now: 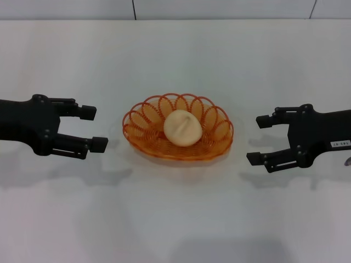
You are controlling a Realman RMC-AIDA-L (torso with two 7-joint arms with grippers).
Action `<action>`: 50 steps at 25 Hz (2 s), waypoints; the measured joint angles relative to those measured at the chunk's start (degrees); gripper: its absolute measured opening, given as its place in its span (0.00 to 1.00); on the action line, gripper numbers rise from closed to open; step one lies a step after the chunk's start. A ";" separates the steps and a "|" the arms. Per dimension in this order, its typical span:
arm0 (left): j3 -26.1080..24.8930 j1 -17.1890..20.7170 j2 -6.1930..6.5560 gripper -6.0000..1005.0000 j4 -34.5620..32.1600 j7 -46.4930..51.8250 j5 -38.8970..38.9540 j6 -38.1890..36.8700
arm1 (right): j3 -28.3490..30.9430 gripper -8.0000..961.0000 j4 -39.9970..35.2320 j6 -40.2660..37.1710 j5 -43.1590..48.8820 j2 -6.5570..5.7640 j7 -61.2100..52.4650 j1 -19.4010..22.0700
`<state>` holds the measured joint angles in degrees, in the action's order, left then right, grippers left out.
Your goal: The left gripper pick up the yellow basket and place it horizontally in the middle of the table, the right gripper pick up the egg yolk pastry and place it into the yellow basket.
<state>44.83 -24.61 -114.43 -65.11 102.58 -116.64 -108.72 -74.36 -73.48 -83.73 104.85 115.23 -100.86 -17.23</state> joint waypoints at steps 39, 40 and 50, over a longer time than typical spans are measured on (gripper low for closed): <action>0.00 -0.35 -0.09 0.86 -0.02 0.12 0.01 0.31 | -0.25 0.89 -0.13 0.21 0.18 0.00 -0.31 -0.70; -0.01 -0.35 -0.09 0.86 -0.03 0.12 0.01 0.25 | -0.25 0.89 -0.13 0.20 0.18 0.00 -0.31 -0.70; -0.01 -0.51 -0.09 0.86 -0.34 0.20 0.13 0.04 | -0.26 0.89 -0.17 -0.01 0.19 0.00 -0.31 -0.70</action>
<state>44.82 -25.12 -114.52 -65.45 102.78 -116.51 -108.69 -74.62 -73.66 -83.74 105.04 115.22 -101.16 -17.92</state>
